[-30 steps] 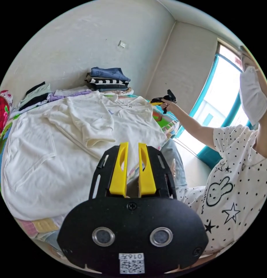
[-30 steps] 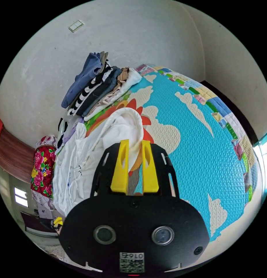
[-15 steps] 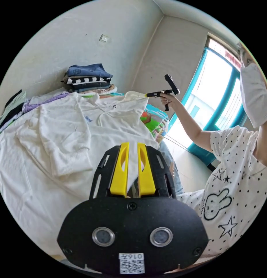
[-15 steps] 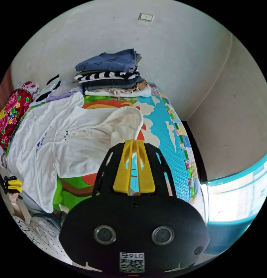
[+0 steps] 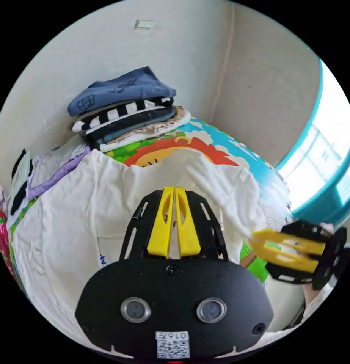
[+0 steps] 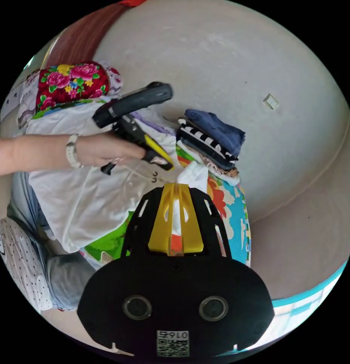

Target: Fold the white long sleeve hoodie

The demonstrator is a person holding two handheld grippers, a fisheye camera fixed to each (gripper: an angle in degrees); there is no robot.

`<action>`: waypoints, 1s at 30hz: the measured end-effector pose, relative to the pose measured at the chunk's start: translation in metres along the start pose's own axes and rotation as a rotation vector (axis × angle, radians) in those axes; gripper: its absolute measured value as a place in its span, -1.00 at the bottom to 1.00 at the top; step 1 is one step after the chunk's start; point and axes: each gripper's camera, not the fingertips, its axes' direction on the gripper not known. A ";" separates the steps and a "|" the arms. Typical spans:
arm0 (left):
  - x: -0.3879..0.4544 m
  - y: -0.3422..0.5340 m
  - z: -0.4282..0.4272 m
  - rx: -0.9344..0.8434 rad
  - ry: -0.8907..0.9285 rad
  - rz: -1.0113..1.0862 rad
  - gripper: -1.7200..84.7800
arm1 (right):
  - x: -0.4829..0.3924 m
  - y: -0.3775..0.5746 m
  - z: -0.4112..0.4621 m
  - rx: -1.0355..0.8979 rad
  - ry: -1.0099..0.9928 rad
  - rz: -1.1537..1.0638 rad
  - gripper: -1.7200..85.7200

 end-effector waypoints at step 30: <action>-0.012 0.039 0.194 -0.214 0.346 0.105 -0.72 | 0.223 0.163 0.230 -0.193 -0.505 0.719 -0.76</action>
